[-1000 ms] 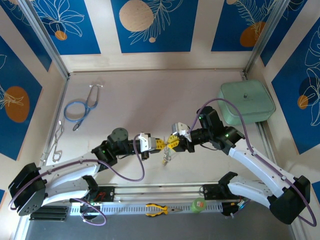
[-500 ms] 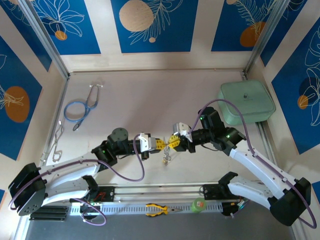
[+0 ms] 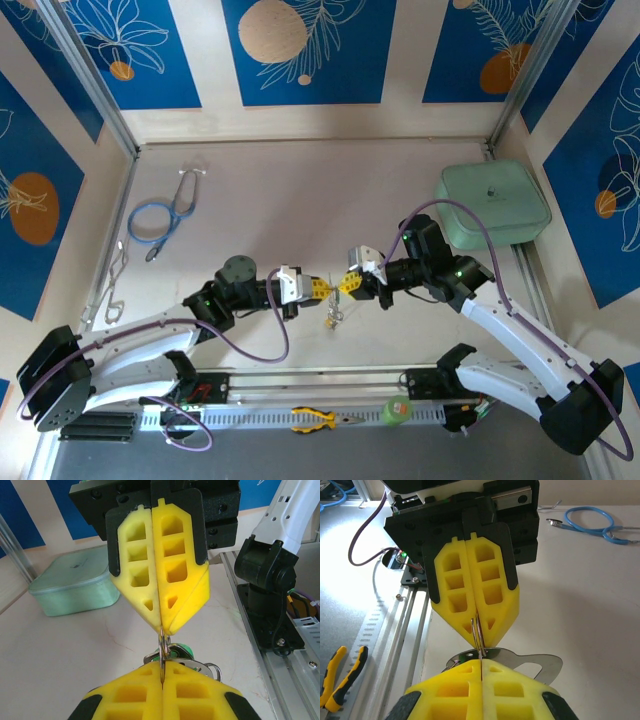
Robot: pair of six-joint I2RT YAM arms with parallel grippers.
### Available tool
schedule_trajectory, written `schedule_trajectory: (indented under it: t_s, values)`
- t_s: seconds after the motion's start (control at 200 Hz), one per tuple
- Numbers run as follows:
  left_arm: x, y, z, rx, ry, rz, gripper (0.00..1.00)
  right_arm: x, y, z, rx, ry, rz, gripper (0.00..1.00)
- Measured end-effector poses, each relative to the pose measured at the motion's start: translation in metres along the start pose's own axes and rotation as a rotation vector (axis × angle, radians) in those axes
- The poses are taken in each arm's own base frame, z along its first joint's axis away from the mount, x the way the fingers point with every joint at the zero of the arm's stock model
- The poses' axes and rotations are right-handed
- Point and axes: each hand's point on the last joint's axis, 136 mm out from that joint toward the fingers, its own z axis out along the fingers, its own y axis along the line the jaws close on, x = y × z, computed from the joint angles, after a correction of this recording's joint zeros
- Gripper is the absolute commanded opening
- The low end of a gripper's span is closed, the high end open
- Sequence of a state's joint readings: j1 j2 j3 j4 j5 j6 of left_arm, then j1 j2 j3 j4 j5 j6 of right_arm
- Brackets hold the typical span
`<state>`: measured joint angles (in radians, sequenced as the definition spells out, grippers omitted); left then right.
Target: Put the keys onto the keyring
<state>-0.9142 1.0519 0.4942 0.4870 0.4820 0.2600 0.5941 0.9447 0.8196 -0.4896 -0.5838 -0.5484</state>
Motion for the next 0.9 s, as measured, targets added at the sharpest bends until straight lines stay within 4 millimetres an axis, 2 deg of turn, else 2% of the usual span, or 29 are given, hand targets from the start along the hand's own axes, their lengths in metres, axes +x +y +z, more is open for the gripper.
schedule_trajectory:
  t_s: [0.285,0.395,0.49,0.685,0.9]
  values:
    - [0.002,-0.003,0.000,0.017,0.003,-0.002,0.00,0.014,-0.003,0.008,-0.025,0.049,0.062,0.00]
    - [0.002,-0.003,0.001,0.017,0.004,-0.001,0.00,0.013,-0.003,0.007,-0.025,0.048,0.066,0.18]
    - [-0.001,-0.004,0.001,0.025,-0.008,0.005,0.00,0.009,-0.004,0.004,-0.006,0.034,0.057,0.24]
    - [-0.002,-0.006,0.001,0.038,-0.013,0.008,0.00,-0.011,0.000,-0.007,0.005,-0.047,-0.013,0.26]
    - [-0.002,-0.007,0.001,0.040,-0.013,0.008,0.00,-0.011,0.004,0.001,-0.032,-0.045,-0.012,0.25]
